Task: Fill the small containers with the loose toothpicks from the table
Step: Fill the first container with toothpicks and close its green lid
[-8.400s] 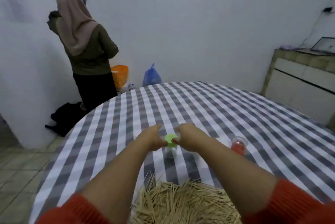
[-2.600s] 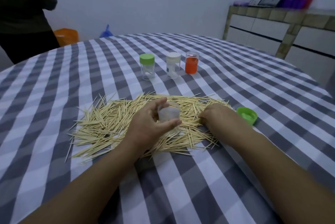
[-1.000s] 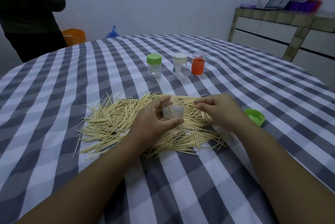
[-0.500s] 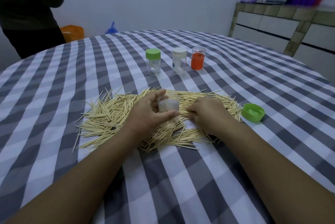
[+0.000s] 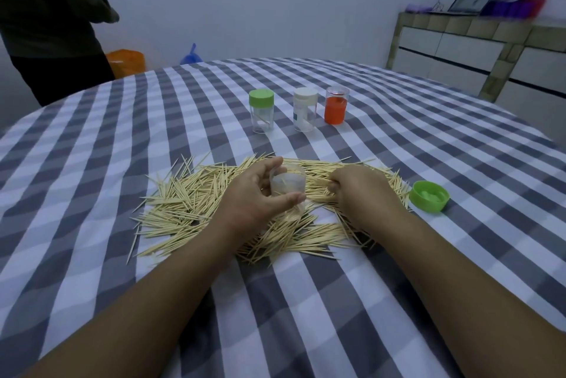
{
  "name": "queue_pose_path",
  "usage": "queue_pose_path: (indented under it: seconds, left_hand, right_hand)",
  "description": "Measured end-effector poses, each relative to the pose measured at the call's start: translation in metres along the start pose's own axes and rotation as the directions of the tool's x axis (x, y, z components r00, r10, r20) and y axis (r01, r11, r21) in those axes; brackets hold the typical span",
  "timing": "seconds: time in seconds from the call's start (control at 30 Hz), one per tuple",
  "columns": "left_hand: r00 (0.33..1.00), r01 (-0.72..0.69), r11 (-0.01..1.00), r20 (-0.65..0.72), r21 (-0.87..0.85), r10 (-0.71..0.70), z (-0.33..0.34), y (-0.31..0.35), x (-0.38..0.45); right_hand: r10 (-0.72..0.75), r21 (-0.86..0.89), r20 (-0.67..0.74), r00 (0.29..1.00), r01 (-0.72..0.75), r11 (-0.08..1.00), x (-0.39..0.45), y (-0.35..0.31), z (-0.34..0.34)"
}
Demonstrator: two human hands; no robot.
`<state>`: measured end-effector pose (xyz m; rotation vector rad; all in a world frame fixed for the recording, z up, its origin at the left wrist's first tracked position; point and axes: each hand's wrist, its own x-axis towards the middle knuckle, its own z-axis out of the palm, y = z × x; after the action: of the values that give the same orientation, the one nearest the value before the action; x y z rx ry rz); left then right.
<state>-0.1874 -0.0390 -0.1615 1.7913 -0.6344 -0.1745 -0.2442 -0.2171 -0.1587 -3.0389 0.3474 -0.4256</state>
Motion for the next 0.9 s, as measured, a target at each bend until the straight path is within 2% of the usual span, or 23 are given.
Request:
queue_pose_path:
  seconds: [0.13, 0.23, 0.3, 0.37, 0.43, 0.57, 0.7, 0.77, 0.9]
  left_hand:
    - [1.000, 0.007, 1.000, 0.001, -0.010, -0.007, 0.001, -0.001, 0.001]
    - [1.000, 0.008, 1.000, 0.006, -0.018, -0.008, 0.003, -0.002, 0.001]
    - [1.000, 0.007, 0.999, 0.008, -0.031, -0.006, 0.004, -0.003, 0.001]
    - [1.000, 0.001, 1.000, 0.012, -0.027, -0.001, 0.006, -0.002, 0.001]
    - [1.000, -0.006, 1.000, 0.018, -0.011, 0.006, 0.007, -0.002, 0.002]
    - [1.000, -0.004, 1.000, 0.014, -0.020, 0.004, 0.008, -0.004, 0.002]
    - [1.000, -0.017, 1.000, 0.004, -0.009, 0.017, 0.011, -0.005, 0.002]
    - [1.000, -0.023, 1.000, -0.006, -0.009, 0.023, 0.012, -0.005, 0.002]
    - [0.999, -0.042, 0.999, -0.017, 0.003, 0.042, 0.013, -0.005, 0.002]
  right_hand:
    - [0.125, 0.386, 0.037, 0.991, -0.129, 0.914, -0.003, 0.000, -0.009]
    - [0.180, 0.724, 0.075, 0.981, -0.178, 0.667, -0.004, -0.003, -0.013]
    - [0.217, 0.859, 0.105, 0.971, -0.199, 0.472, -0.003, -0.007, -0.014]
    - [0.250, 0.949, 0.141, 0.958, -0.203, 0.240, -0.001, -0.012, -0.013]
    - [0.288, 0.984, 0.149, 0.946, -0.170, 0.052, 0.003, -0.017, -0.013]
    - [0.337, 0.983, 0.094, 0.937, -0.034, -0.181, 0.007, -0.027, -0.020]
    - [0.355, 0.956, 0.036, 0.934, 0.072, -0.284, 0.009, -0.038, -0.024]
    - [0.351, 0.961, 0.031, 0.936, 0.069, -0.270, 0.008, -0.043, -0.019]
    - [0.325, 0.987, 0.051, 0.944, 0.002, -0.159, 0.003, -0.053, -0.007]
